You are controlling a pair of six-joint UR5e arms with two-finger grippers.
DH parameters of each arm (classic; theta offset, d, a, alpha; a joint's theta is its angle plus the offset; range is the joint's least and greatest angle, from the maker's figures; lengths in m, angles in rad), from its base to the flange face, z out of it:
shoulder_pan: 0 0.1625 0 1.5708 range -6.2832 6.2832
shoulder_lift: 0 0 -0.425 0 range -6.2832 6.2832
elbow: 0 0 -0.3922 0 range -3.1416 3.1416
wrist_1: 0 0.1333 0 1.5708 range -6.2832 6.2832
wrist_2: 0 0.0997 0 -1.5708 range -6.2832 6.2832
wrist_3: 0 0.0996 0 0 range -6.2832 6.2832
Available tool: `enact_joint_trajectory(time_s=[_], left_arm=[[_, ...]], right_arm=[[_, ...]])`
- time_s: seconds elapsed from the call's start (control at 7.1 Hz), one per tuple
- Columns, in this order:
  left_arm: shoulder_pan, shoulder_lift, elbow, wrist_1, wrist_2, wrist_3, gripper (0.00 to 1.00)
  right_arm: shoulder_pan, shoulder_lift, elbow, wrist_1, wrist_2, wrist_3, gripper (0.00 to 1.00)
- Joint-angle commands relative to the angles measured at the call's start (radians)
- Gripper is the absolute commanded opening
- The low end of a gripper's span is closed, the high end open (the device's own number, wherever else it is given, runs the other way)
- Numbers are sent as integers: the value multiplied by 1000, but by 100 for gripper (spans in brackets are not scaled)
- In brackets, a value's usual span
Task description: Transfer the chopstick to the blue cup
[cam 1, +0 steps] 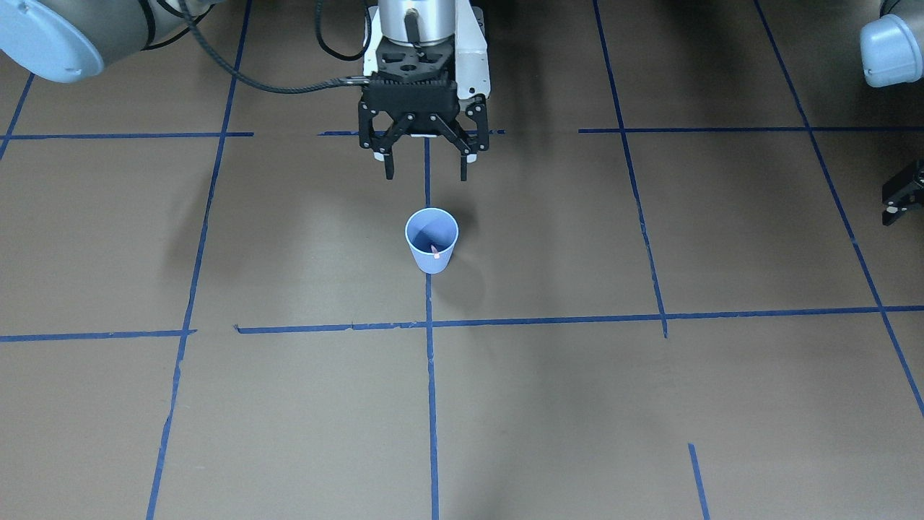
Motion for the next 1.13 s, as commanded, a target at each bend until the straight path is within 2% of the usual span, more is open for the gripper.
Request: enact_joint_trajectory(time_s=[0.0, 0.14, 0.28, 0.42, 0.56, 0.7, 0.99], left_arm=[[-58, 7, 58, 1, -97, 9, 100], [-93, 10, 91, 2, -124, 78, 100], [-139, 37, 134, 1, -150, 156, 100], [-190, 69, 174, -2, -186, 217, 100], [-213, 127, 171, -15, -222, 221, 100], [-221, 170, 165, -53, -242, 215, 100], [-221, 191, 147, -68, -241, 145, 100]], right_arm=[[140, -180, 226, -45, 182, -71, 100], [227, -283, 300, -42, 282, -185, 100], [333, -378, 317, -34, 390, -329, 100], [451, -486, 314, -32, 478, -529, 100], [569, -593, 295, -31, 525, -738, 100], [660, -655, 237, -31, 560, -928, 100], [792, -712, 82, -16, 637, -1129, 100]])
